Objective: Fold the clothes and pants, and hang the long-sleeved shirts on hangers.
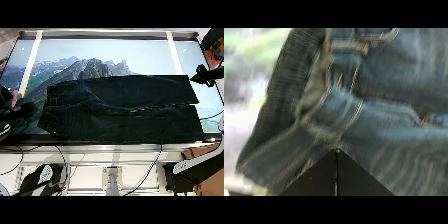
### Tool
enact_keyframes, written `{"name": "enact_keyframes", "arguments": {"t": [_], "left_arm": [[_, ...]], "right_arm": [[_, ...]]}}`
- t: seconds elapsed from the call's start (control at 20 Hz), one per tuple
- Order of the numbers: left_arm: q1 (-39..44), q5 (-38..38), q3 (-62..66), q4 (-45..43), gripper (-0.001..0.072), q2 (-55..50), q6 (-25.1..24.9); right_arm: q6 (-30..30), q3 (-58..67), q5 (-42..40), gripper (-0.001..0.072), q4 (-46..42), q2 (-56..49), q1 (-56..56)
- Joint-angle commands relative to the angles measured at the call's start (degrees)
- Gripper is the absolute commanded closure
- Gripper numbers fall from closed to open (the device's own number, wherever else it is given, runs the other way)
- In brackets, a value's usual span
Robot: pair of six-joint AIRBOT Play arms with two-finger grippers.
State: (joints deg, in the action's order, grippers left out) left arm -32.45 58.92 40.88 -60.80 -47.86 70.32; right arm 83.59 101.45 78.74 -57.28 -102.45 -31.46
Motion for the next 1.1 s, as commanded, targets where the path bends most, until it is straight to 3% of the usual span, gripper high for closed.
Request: {"name": "enact_keyframes", "arguments": {"t": [0.0,0.1,0.25,0.3,0.35,0.4,0.45,0.5,0.9,1.05], "left_arm": [[-6.6,8.8,-5.4,-1.2,0.0688,6.8,1.6],[-11.6,12.5,-9.4,-2.2,0.0687,10.0,4.5],[-15.9,13.3,-14.8,-2.2,0.0671,11.6,7.9],[-15.8,12.8,-16.5,-2.1,0.0551,11.4,7.7],[-15.8,12.3,-18.0,-1.1,0.0281,11.0,7.7],[-15.8,11.9,-19.4,0.2,0.0122,10.3,8.6],[-15.8,11.3,-20.2,0.9,0.0124,9.3,8.4],[-15.8,10.1,-20.7,0.9,0.0132,8.2,8.3],[-15.8,-0.3,-20.8,5.6,0.0136,3.1,8.3],[-15.8,-3.0,-20.9,14.1,0.0136,-2.6,3.3]], "right_arm": [[-12.6,-15.2,-3.0,0.0701,14.1,8.2,-1.9],[-19.0,-22.4,-3.3,0.0699,21.8,12.1,-2.5],[-19.8,-24.5,-2.0,0.0692,22.5,13.5,-1.4],[-19.8,-24.5,-1.9,0.0650,22.5,13.5,-1.0],[-19.8,-24.5,-1.8,0.0489,22.5,13.5,-0.5],[-19.8,-24.5,-1.7,0.0288,22.6,13.5,0.0],[-19.8,-24.5,-1.6,0.0188,22.6,13.5,0.3],[-19.8,-24.4,-1.6,0.0172,22.5,13.5,0.7],[-19.8,-24.1,0.3,0.0172,23.1,13.6,1.4],[-19.8,-24.1,0.4,0.0173,23.2,13.6,1.4]]}}
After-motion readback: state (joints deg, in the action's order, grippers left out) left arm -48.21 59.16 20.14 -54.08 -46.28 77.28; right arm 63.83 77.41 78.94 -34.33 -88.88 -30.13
